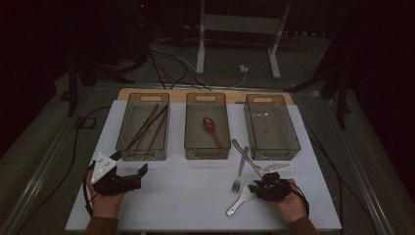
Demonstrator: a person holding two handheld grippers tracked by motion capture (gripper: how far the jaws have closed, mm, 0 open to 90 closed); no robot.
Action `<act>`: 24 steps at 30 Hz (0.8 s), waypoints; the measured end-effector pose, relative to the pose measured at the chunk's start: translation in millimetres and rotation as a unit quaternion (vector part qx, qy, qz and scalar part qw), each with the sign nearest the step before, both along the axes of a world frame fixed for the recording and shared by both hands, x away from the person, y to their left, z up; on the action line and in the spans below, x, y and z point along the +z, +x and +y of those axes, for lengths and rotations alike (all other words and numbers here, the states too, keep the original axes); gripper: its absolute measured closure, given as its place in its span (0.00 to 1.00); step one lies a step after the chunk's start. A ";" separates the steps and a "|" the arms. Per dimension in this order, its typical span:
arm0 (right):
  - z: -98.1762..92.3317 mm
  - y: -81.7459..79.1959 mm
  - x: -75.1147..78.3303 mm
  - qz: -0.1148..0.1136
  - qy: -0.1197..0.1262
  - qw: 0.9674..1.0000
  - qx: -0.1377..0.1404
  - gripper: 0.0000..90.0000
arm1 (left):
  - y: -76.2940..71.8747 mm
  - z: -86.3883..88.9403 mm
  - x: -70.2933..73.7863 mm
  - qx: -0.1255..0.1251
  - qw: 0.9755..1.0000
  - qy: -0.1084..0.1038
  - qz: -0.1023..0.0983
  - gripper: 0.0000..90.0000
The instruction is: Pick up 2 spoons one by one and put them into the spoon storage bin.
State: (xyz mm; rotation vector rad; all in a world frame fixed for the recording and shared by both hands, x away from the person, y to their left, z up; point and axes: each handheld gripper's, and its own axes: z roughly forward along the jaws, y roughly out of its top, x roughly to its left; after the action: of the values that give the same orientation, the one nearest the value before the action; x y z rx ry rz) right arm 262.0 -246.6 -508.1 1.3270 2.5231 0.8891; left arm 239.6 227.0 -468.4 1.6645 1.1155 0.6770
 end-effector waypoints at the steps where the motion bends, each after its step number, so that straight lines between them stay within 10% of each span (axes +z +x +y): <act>1: -0.4 0.1 1.4 0.000 0.001 1.000 -0.002 0.82 | 0.0 -0.3 -0.2 0.000 1.000 0.000 0.000 0.01; 24: -30.3 9.0 9.0 -0.019 0.041 0.997 -0.054 0.97 | 0.0 -6.8 -2.8 -0.004 1.000 0.017 0.008 0.01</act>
State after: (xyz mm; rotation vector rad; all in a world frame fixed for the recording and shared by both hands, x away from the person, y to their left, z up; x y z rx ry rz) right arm 271.0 -276.9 -499.0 1.4417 2.3840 0.9951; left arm 239.6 220.1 -471.2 1.7049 1.1136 0.6828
